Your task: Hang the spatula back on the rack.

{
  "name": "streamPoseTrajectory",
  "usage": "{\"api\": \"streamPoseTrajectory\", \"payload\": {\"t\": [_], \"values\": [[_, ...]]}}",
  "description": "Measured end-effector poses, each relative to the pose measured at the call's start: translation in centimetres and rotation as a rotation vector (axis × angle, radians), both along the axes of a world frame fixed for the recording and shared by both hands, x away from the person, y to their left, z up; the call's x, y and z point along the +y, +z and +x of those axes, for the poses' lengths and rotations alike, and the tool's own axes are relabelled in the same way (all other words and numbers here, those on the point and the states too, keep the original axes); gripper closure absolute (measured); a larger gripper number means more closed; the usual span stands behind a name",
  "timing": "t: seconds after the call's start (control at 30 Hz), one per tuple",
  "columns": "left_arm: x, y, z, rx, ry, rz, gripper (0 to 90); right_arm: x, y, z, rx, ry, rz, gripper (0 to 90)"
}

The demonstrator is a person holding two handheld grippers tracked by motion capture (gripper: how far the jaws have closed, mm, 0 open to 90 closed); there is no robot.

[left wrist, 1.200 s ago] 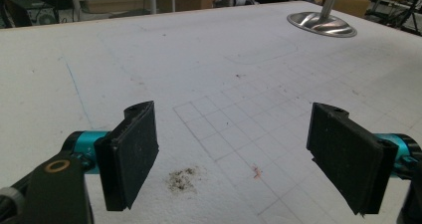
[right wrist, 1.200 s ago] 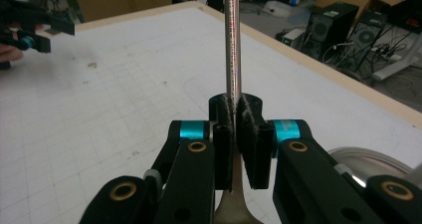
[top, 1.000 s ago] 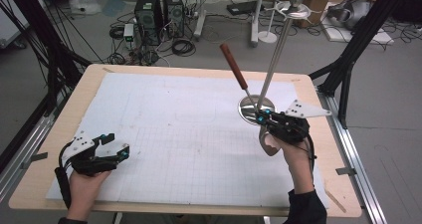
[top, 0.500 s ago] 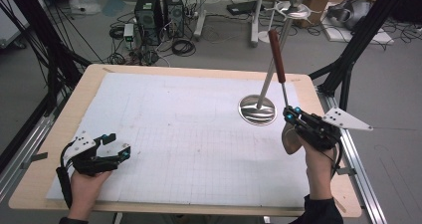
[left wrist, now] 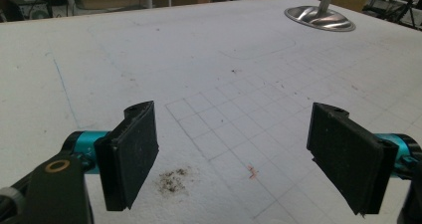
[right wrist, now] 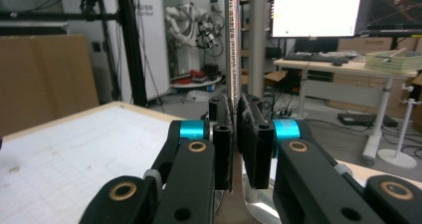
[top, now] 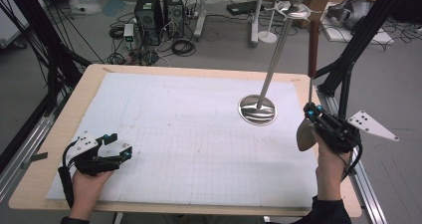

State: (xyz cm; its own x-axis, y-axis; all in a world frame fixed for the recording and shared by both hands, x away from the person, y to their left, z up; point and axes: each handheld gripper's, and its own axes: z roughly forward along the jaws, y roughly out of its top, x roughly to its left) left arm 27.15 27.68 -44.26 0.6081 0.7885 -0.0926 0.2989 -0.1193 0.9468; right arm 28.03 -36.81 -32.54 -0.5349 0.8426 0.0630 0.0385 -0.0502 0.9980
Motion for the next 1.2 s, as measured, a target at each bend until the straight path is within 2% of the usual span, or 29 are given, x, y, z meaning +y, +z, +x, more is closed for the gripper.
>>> {"api": "streamPoseTrajectory", "payload": {"t": [0.23, 0.57, 0.63, 1.2], "values": [[0.0, 0.0, 0.0, 0.001, 0.000, 0.002, 20.4, -0.7, 0.0, 0.0, -0.007, -0.029, 0.032, 84.2], [0.0, 0.0, 0.0, 0.000, -0.002, 0.003, 20.4, -0.6, -0.1, 0.8, 0.002, -0.026, 0.049, 84.2], [0.0, 0.1, 0.0, -0.002, -0.001, 0.002, 20.4, -0.6, -0.2, 1.2, 0.014, -0.020, 0.080, 84.2], [0.1, 0.1, 0.0, -0.002, -0.002, 0.004, 20.6, 0.3, -0.5, 2.3, 0.027, -0.002, 0.064, 84.2]]}}
